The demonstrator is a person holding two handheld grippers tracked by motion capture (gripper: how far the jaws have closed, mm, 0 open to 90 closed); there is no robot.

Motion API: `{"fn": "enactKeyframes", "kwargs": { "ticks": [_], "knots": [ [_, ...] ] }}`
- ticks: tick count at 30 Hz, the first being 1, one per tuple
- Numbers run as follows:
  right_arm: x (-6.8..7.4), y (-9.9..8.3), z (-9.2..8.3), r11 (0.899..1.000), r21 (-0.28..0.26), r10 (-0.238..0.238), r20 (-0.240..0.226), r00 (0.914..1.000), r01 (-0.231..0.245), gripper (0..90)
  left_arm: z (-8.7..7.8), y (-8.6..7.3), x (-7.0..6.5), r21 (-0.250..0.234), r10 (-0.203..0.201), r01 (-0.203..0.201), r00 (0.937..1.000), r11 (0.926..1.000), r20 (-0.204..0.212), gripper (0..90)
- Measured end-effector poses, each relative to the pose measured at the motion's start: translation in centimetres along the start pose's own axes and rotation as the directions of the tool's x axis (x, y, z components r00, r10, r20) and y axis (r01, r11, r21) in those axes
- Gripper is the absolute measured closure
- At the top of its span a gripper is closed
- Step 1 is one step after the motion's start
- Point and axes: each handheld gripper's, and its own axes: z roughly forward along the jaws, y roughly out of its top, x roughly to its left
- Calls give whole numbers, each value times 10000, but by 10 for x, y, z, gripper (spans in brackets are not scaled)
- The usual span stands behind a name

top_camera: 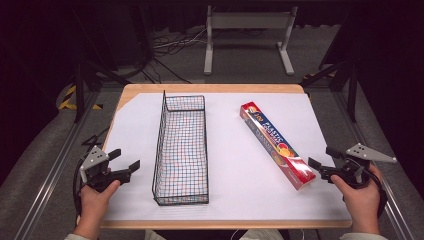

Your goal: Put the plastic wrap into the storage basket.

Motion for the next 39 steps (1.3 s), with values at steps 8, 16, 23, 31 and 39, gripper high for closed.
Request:
{"fn": "enactKeyframes", "kwargs": {
  "ticks": [8,16,23,31,39],
  "knots": [
    [6,8,1,9975,196,681,-17,9977,-681,157,0,0,-6,-184,153,-150,9998,9997,116,152],
    [15,41,12,9972,739,-103,-287,9995,124,200,2,0,-7,-150,153,-152,9999,9998,79,151],
    [17,61,31,9897,1422,-187,88,9998,173,219,5,1,-8,-15,507,-508,9987,9987,-72,149],
    [20,82,52,9772,2122,32,41,10000,-39,197,5,1,-8,-30,446,-446,9990,9990,-6,148],
    [27,92,71,9682,2473,384,-11,9993,-369,208,6,1,-8,-31,448,-448,9990,9990,-53,150]
  ]
}}
